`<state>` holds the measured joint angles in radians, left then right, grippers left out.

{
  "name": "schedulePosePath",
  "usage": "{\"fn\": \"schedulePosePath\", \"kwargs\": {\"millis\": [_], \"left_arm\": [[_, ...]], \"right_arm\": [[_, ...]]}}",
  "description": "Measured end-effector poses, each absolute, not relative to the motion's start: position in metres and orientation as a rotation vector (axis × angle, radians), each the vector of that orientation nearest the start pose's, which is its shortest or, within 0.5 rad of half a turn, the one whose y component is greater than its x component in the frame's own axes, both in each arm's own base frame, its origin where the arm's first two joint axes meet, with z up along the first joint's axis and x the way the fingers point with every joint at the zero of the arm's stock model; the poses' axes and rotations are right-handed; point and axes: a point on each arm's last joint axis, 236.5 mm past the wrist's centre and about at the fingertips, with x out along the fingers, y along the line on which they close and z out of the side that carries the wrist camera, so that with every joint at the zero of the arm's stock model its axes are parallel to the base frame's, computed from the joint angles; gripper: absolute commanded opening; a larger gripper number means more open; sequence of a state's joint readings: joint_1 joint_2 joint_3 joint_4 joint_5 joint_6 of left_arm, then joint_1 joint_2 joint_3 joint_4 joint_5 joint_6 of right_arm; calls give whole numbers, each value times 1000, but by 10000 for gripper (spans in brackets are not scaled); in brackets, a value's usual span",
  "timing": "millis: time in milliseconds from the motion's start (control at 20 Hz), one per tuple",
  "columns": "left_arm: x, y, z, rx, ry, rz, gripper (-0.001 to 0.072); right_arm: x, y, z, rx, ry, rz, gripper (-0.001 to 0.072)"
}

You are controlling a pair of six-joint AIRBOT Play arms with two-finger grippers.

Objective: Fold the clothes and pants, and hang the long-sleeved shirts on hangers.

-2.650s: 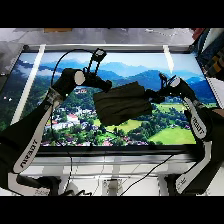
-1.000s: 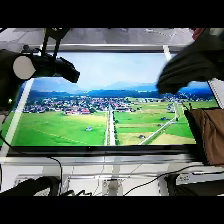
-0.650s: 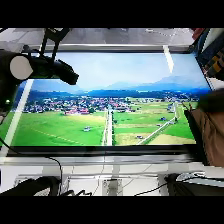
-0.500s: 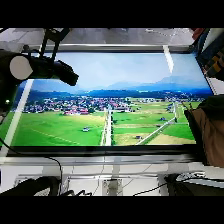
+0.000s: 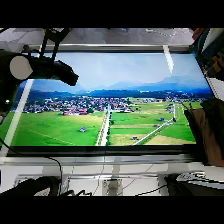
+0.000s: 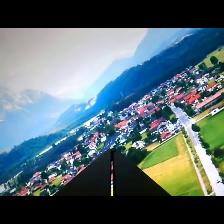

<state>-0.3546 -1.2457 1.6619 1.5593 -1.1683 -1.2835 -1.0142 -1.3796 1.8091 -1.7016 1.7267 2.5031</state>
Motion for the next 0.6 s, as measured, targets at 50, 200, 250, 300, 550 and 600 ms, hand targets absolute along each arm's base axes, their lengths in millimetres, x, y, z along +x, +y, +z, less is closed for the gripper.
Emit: {"fn": "schedulePosePath", "kwargs": {"millis": [50, 200, 250, 300, 550, 600], "left_arm": [[426, -160, 225, 396, 693, -452, 17], [426, -160, 225, 396, 693, -450, 16], [427, -158, 226, 390, 694, -441, 15], [429, -154, 226, 376, 694, -422, 15], [453, -93, 238, 239, 672, -237, 16], [456, -75, 240, 189, 670, -192, 15]], "right_arm": [[172, -337, 160, 1315, 708, -1558, 679], [172, -337, 160, 1269, 753, -1523, 366], [176, -339, 161, 1224, 777, -1479, 196], [181, -342, 162, 1166, 800, -1422, 72], [224, -347, 170, 924, 862, -1115, 41], [238, -343, 172, 880, 868, -1038, 42]]}}
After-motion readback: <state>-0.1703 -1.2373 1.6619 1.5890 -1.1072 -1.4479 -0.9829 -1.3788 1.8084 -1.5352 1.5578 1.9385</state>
